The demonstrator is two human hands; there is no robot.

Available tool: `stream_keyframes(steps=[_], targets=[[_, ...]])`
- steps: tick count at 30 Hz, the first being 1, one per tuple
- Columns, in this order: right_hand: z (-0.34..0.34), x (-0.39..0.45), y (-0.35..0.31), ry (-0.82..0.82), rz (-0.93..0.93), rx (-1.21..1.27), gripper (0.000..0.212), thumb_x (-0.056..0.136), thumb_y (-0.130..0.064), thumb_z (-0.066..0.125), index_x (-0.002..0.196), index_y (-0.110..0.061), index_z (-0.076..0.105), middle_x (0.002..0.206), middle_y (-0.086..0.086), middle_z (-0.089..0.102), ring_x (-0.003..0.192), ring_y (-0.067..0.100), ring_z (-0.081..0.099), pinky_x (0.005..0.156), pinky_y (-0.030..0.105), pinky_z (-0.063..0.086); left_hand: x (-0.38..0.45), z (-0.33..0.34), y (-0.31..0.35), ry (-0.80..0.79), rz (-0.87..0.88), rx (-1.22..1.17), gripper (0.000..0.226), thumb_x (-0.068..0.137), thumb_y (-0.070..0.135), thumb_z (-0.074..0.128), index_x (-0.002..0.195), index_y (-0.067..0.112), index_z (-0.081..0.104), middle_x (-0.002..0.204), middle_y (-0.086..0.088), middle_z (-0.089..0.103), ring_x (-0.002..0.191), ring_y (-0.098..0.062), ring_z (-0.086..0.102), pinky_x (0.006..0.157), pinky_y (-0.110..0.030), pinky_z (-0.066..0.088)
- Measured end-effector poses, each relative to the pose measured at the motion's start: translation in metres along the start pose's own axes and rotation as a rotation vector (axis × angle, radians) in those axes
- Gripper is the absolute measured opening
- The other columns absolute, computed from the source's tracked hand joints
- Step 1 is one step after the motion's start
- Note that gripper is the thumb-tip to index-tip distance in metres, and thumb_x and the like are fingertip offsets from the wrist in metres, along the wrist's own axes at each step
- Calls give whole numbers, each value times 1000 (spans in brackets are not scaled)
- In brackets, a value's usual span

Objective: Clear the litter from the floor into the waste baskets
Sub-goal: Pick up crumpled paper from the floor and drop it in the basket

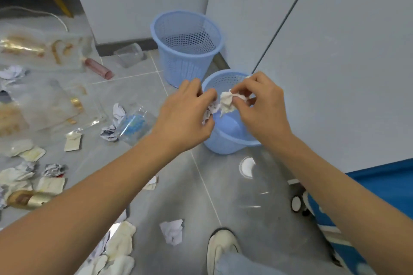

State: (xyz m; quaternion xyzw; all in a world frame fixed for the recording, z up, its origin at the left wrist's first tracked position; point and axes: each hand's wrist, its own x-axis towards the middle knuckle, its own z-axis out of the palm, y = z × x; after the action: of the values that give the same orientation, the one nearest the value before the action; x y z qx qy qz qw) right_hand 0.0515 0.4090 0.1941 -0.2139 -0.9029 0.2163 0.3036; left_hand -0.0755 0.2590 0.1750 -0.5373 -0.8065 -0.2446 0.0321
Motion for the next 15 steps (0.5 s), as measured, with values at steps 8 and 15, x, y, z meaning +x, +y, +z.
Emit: stream_keyframes(steps=[8, 15], targets=[[4, 14, 53, -201, 187, -191, 24, 81, -18, 75, 104, -20, 76, 101, 2, 59, 95, 24, 61, 87, 43, 52, 66, 54, 24, -246, -29, 56, 56, 83, 53, 69, 130, 27, 56, 119, -5, 49, 119, -28, 45, 85, -43, 46], [5, -22, 7, -100, -23, -154, 25, 82, -19, 69, 107, -17, 72, 102, 1, 60, 98, 26, 59, 76, 37, 50, -18, 6, -19, -61, -44, -11, 55, 87, 51, 61, 136, 26, 56, 111, -2, 55, 106, -27, 54, 78, -42, 50]])
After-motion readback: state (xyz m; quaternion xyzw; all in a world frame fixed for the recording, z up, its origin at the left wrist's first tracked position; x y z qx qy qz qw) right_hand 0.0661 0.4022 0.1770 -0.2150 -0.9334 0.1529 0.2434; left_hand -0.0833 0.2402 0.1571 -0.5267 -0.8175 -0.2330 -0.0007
